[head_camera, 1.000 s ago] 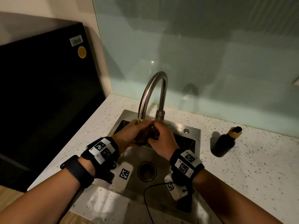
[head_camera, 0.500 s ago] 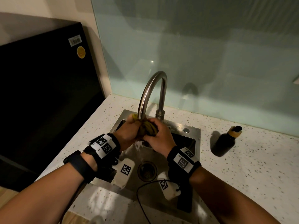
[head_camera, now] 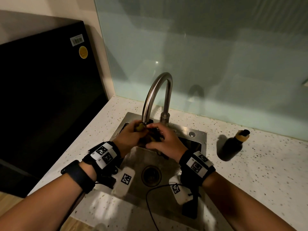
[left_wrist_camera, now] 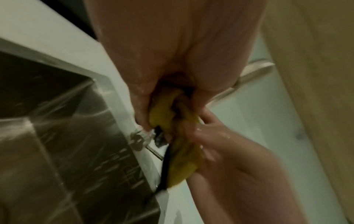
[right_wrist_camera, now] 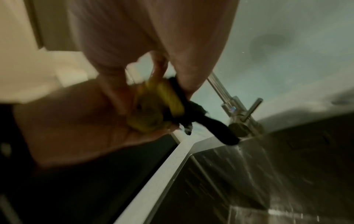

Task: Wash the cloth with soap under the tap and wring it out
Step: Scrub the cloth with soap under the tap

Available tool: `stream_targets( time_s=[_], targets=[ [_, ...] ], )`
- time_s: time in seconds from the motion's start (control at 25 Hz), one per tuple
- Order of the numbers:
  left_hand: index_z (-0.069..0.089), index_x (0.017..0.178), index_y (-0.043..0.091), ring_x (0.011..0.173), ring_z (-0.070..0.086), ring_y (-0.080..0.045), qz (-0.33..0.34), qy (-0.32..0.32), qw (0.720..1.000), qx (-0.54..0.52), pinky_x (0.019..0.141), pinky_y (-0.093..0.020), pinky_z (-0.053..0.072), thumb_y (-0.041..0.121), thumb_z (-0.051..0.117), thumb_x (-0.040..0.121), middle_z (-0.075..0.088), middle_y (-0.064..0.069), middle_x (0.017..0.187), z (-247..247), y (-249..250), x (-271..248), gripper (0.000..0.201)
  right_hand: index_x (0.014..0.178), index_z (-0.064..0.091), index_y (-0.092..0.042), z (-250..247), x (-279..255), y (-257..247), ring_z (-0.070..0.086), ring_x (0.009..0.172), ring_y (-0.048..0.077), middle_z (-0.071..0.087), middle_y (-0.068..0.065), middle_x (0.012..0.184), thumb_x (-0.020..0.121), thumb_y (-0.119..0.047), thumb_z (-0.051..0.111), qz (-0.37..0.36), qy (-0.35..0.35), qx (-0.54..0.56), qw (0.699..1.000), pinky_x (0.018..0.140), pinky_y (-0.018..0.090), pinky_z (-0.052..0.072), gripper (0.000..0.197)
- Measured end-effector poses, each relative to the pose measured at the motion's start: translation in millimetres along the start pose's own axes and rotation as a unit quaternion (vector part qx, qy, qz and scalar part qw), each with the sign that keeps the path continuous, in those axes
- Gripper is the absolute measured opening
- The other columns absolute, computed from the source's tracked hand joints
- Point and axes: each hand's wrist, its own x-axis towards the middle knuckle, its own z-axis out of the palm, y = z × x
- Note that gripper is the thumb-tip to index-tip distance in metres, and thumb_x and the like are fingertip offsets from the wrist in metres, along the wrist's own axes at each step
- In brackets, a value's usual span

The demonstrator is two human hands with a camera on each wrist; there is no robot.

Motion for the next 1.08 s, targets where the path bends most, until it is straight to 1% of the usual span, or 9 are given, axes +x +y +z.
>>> stream_targets(
  time_s=[0.16,0.24,0.4,0.56,0.64,0.72,0.84,0.96,1.08],
  targets=[
    [0.054,0.118,0.007,0.085,0.068,-0.033,0.011,0.009,1.000,0.011,0.076,-0.042,0.060,0.004,0.042,0.101,0.067,-0.021,0.103,-5.5,-7.6,3.5,0.020,0.147,0.036,-0.035,-12.7,1.6,-0.2,0.045,0.122,0.010,0.044,-0.010,0.137,0.082,-0.024,0.078,0.044,-0.020,0.002,0.999,0.100,0.026,0.042,0.078],
    [0.051,0.123,0.006,0.097,0.066,-0.040,0.009,-0.004,1.000,0.025,0.083,-0.047,0.058,0.004,0.042,0.100,0.064,-0.027,0.112,-0.9,-10.5,5.3,0.025,0.138,0.046,-0.032,-8.0,4.9,0.6,0.054,0.118,0.010,0.058,-0.012,0.123,0.084,-0.021,0.076,0.053,-0.044,0.004,0.998,0.093,0.019,0.045,0.063],
    [0.041,0.127,0.000,0.087,0.064,-0.024,0.015,-0.007,0.999,0.044,0.068,-0.029,0.059,0.004,0.041,0.101,0.060,-0.019,0.104,5.5,-6.1,6.5,0.027,0.115,0.058,-0.025,0.8,13.4,10.4,0.062,0.100,0.014,0.065,-0.004,0.107,0.081,-0.013,0.075,0.033,0.027,-0.066,0.997,0.085,0.026,0.052,0.040],
    [0.043,0.133,0.011,0.104,0.067,-0.026,-0.029,-0.036,0.997,0.059,0.085,-0.037,0.058,0.022,0.066,0.089,0.064,-0.014,0.119,2.7,2.9,11.5,0.051,0.109,0.065,-0.021,-1.9,11.2,16.7,0.062,0.091,0.005,0.068,-0.005,0.100,0.084,-0.008,0.072,-0.004,0.093,-0.119,0.989,0.079,0.015,0.047,0.029],
    [0.047,0.132,0.011,0.101,0.071,-0.025,-0.013,-0.036,0.993,0.116,0.085,-0.040,0.059,0.041,0.080,0.072,0.069,-0.012,0.115,1.4,4.0,13.1,0.074,0.105,0.068,-0.017,-1.4,7.7,12.8,0.061,0.081,-0.002,0.067,-0.008,0.090,0.086,-0.008,0.069,-0.037,0.115,-0.127,0.985,0.073,0.010,0.046,0.021],
    [0.051,0.126,0.004,0.094,0.073,-0.025,0.017,-0.039,0.988,0.150,0.079,-0.039,0.061,0.041,0.082,0.071,0.072,-0.014,0.107,1.2,2.2,14.1,0.073,0.104,0.069,-0.014,2.4,6.0,8.1,0.061,0.076,-0.004,0.065,-0.009,0.086,0.088,-0.008,0.067,-0.067,0.083,-0.139,0.985,0.067,0.009,0.046,0.017],
    [0.055,0.119,0.006,0.095,0.072,-0.026,0.034,-0.003,0.990,0.137,0.085,-0.046,0.060,0.020,0.073,0.085,0.071,-0.016,0.107,-0.2,-1.6,11.7,0.041,0.129,0.058,-0.019,3.8,4.5,6.7,0.061,0.103,0.004,0.063,-0.003,0.115,0.087,-0.015,0.072,-0.070,-0.005,-0.100,0.992,0.090,0.015,0.049,0.045],
    [0.060,0.110,0.012,0.102,0.069,-0.033,0.023,0.050,0.996,0.071,0.094,-0.054,0.054,0.010,0.060,0.091,0.069,-0.020,0.111,-0.4,-4.1,8.9,0.019,0.147,0.038,-0.029,5.1,6.0,11.0,0.044,0.127,0.014,0.040,0.000,0.136,0.074,-0.030,0.084,-0.023,-0.031,-0.098,0.994,0.110,0.025,0.037,0.086],
    [0.054,0.124,0.008,0.102,0.067,-0.037,-0.008,0.022,0.998,0.053,0.089,-0.053,0.056,0.007,0.055,0.089,0.066,-0.023,0.116,2.9,-4.1,9.2,0.035,0.152,0.027,-0.028,12.5,7.6,5.5,0.037,0.129,0.014,0.030,0.002,0.144,0.072,-0.028,0.085,-0.005,-0.008,-0.141,0.990,0.110,0.022,0.032,0.098]
  ],
)
